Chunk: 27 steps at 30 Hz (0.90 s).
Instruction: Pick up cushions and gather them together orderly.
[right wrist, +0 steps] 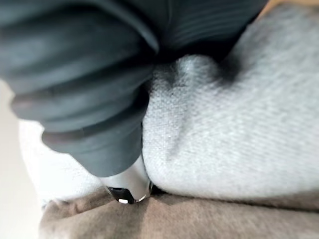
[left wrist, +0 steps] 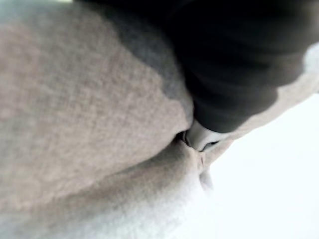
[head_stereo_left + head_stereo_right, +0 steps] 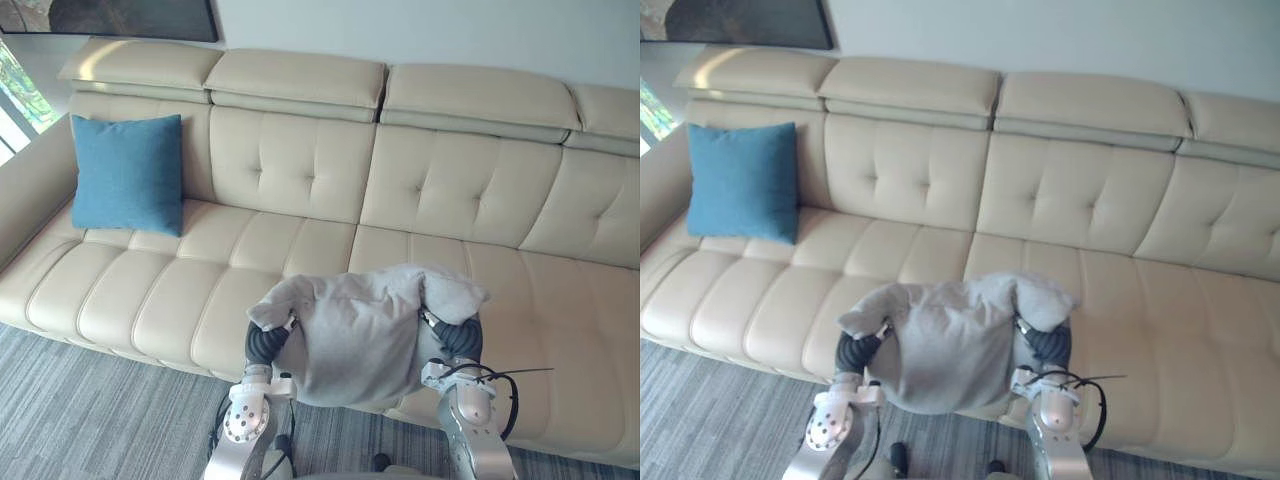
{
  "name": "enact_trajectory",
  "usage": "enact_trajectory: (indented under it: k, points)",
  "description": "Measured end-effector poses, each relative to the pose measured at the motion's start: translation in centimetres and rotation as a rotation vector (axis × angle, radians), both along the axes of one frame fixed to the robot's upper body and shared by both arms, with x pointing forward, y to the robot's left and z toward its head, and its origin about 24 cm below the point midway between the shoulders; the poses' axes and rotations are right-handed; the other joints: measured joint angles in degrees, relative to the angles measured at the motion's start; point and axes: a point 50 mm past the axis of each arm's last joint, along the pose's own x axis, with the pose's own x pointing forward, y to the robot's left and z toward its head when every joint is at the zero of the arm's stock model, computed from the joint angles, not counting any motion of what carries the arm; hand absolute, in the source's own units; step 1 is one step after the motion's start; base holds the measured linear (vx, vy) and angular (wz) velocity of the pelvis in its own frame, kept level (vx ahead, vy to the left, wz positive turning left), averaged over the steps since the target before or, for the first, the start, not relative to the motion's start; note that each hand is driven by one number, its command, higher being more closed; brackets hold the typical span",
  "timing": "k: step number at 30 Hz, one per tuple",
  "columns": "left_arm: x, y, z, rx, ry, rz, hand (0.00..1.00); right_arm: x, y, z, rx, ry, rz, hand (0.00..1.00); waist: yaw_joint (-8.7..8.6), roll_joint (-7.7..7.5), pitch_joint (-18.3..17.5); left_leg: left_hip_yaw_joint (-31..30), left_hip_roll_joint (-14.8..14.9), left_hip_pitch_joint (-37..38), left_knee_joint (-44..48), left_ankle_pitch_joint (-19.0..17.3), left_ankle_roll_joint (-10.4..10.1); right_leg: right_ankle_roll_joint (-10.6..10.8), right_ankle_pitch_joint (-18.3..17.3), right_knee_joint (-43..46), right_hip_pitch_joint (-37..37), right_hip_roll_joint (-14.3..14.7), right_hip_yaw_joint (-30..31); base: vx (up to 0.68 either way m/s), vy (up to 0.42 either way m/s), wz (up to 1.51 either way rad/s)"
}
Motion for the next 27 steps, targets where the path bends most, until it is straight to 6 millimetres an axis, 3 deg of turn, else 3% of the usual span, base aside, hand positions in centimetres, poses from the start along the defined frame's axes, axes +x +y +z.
enact_trajectory:
  k: [6, 14, 19, 22, 27]
  points:
    - [4.1, 0.9, 3.7, 0.071, -0.177, 0.063, 1.0, 4.1, 0.9, 2.8, -0.044, -0.125, 0.014, 1.0, -1.13, 0.07, 0.0, 0.1, -0.9, -2.8, -1.2, 1.0, 0.8, 0.5, 3.8, -4.2, -2.0, -0.2, 1.6, 0.01, 0.026, -0.13]
    - [11.1, 3.0, 11.9, 0.152, -0.472, 0.224, 1.0, 10.4, 3.3, 11.1, -0.069, -0.401, 0.033, 1.0, -0.41, 1.38, 2.4, 1.3, -0.7, -10.9, -4.0, 4.8, 1.4, 0.3, 5.4, -0.3, -14.8, -0.1, 4.3, -0.08, 0.008, -0.17]
    - [14.9, 4.5, 19.8, 0.215, -0.672, 0.305, 1.0, 13.9, 3.4, 18.0, -0.078, -0.563, -0.043, 1.0, -0.52, 1.59, 8.4, 3.2, -1.2, -14.7, -8.6, 9.2, 2.0, 0.2, 9.1, -1.4, -21.1, 0.1, 6.7, -0.1, 0.01, -0.2]
    - [16.3, 5.2, 23.4, 0.228, -0.735, 0.348, 1.0, 15.1, 3.4, 21.4, -0.1, -0.628, -0.076, 1.0, -0.85, 1.69, 12.2, 3.6, -1.6, -16.2, -10.9, 11.1, 2.3, 0.4, 11.9, -4.2, -22.8, 0.1, 7.4, -0.07, 0.015, -0.14]
    - [17.7, 5.7, 27.0, 0.225, -0.766, 0.398, 1.0, 16.2, 3.8, 24.8, -0.113, -0.673, -0.106, 1.0, -1.31, 1.87, 16.1, 3.5, -2.1, -19.5, -12.7, 12.9, 2.6, 0.8, 15.4, -8.2, -25.5, 0.0, 8.6, -0.03, 0.023, -0.08]
